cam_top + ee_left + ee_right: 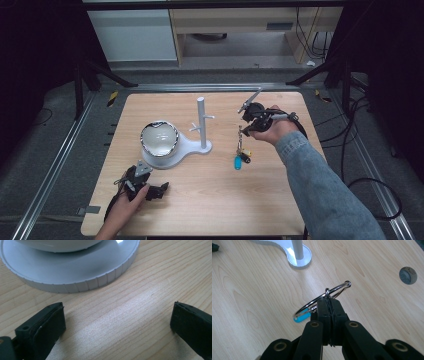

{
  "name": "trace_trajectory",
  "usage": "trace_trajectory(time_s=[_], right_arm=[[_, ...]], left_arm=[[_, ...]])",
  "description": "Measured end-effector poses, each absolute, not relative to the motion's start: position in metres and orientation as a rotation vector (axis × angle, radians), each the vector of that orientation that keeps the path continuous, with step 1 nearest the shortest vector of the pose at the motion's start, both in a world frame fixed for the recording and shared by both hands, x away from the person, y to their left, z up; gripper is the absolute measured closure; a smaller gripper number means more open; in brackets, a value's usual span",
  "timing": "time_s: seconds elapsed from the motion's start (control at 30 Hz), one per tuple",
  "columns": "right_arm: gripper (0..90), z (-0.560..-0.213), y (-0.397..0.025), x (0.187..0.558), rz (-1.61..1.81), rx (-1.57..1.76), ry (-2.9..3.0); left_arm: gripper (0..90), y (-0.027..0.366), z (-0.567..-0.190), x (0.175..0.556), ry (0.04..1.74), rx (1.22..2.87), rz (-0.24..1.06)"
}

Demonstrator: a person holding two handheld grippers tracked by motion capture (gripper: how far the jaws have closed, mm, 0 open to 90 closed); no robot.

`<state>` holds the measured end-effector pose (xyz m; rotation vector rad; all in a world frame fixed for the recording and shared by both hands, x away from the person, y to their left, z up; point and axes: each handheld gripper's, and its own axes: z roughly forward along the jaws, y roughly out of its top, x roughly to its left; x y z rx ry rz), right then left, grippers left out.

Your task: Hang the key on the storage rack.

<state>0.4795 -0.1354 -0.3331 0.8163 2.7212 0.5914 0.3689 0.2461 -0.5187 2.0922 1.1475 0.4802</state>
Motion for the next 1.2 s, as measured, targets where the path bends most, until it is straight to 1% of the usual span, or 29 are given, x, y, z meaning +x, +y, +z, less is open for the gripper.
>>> trace_trajectory(time_s=[1.2], right_arm=[[88.8, -0.281, -0.099, 0.489, 0.589, 0.708, 2.679]], left_arm=[[0.0, 0.246, -0.519, 0.369, 1.147, 2.094, 0.479]])
